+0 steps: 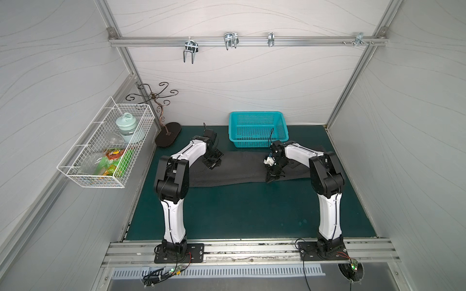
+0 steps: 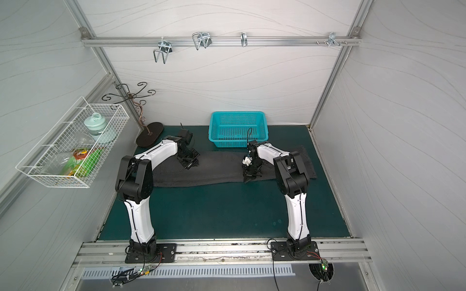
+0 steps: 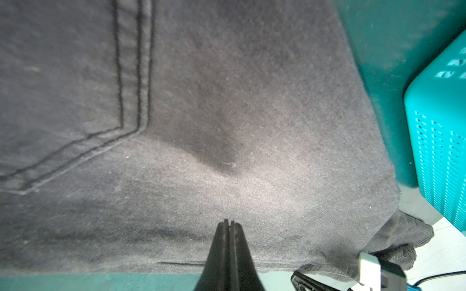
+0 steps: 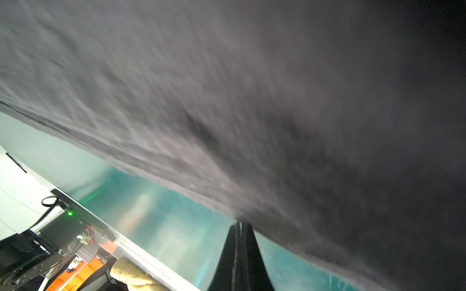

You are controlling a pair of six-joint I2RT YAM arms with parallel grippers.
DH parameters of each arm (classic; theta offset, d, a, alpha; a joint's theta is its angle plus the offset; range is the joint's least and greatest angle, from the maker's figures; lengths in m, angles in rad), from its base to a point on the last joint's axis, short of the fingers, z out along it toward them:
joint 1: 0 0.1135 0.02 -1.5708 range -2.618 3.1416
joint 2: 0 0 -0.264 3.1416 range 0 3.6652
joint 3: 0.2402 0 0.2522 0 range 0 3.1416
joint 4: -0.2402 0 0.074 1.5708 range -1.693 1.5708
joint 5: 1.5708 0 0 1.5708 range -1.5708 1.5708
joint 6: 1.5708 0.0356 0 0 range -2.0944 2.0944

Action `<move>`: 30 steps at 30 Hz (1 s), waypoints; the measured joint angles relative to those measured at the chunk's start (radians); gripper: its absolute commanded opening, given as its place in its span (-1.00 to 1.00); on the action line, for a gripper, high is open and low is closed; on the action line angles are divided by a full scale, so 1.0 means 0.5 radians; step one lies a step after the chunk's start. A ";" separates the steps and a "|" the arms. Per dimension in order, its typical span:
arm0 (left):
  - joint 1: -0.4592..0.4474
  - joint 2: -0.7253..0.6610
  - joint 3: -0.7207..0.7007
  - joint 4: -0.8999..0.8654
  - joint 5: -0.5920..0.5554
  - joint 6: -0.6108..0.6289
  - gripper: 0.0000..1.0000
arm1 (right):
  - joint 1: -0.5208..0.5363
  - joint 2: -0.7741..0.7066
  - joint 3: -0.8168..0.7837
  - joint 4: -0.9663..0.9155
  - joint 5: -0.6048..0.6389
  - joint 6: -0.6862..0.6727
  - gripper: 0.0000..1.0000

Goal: Roll up the long pants
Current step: Fold the long pant at the center of the board.

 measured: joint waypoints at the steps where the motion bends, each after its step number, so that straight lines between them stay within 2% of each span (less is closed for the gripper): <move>1: 0.000 0.000 0.000 -0.005 -0.001 0.000 -1.00 | 0.001 -0.005 0.004 -0.012 0.011 -0.001 -1.00; 12: 0.000 0.000 0.000 -0.028 -0.002 0.019 -1.00 | 0.002 0.068 0.491 -0.072 0.144 -0.001 -1.00; 21: 0.000 0.000 0.000 -0.040 -0.004 0.035 -1.00 | 0.054 0.146 0.383 0.067 0.452 -0.021 -1.00; 30: 0.000 0.000 -0.004 -0.037 -0.003 0.037 -1.00 | 0.080 0.133 0.337 0.133 0.574 -0.024 -1.00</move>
